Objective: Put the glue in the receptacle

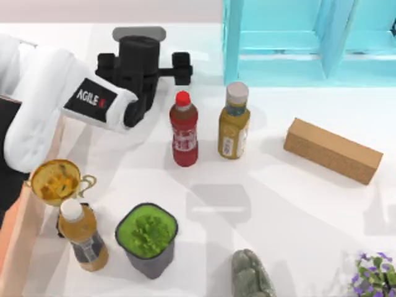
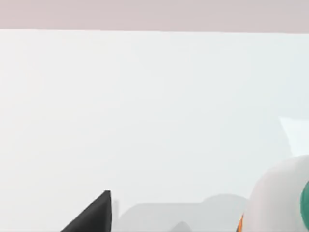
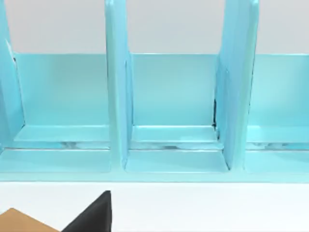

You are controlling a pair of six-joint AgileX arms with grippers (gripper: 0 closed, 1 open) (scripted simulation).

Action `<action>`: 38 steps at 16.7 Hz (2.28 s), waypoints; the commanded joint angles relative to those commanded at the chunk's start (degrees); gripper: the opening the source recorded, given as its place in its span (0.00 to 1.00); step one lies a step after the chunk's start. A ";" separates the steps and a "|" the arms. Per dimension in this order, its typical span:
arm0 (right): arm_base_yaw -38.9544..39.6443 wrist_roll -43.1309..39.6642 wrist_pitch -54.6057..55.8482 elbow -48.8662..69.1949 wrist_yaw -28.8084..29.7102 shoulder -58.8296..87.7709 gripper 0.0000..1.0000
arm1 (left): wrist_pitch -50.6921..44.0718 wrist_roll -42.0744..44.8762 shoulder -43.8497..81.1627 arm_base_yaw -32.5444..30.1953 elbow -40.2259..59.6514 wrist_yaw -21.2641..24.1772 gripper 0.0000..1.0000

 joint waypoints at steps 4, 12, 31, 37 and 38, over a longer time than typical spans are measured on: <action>0.00 0.00 0.00 0.00 0.00 0.00 1.00 | -0.11 0.03 0.75 0.07 0.87 0.07 1.00; 0.00 0.00 0.00 0.00 0.00 0.00 1.00 | -0.11 0.03 0.75 0.07 0.87 0.07 0.47; 0.00 0.00 0.00 0.00 0.00 0.00 1.00 | -3.86 0.21 -1.97 -0.15 1.02 0.07 0.00; 0.00 0.00 0.00 0.00 0.00 0.00 1.00 | -14.32 0.19 -10.65 -0.10 3.01 -0.10 0.00; 0.00 0.00 0.00 0.00 0.00 0.00 1.00 | -15.17 0.18 -11.60 -0.12 3.40 -0.11 0.00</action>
